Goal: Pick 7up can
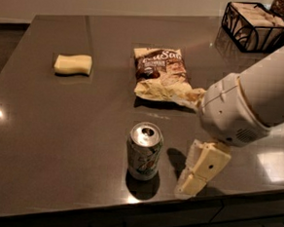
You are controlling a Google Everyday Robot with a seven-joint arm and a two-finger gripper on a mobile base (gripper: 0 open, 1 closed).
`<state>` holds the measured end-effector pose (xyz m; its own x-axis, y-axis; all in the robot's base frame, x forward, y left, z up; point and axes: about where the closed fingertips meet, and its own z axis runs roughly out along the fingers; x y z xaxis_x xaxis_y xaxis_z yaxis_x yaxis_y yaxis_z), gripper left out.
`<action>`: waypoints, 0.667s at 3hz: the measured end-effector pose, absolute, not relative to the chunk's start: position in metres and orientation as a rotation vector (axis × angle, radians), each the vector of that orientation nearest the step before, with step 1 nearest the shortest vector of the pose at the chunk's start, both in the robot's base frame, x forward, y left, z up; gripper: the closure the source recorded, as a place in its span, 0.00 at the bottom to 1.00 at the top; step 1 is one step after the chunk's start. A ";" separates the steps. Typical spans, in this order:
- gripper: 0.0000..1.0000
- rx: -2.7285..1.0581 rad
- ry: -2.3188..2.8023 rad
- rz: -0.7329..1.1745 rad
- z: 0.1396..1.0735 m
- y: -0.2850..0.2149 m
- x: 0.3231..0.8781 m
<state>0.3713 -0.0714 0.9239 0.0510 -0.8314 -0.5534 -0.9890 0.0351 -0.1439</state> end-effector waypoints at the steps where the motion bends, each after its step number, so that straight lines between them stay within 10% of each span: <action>1: 0.00 -1.840 1.735 0.493 0.917 -0.035 0.364; 2: 0.00 -1.829 1.691 0.534 0.912 -0.012 0.364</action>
Offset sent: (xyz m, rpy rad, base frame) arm -0.0053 0.0835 -0.0198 0.1748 -0.0030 0.0955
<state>0.3640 -0.0122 0.9122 0.1144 -0.7541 -0.6467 -0.9888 -0.0234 -0.1476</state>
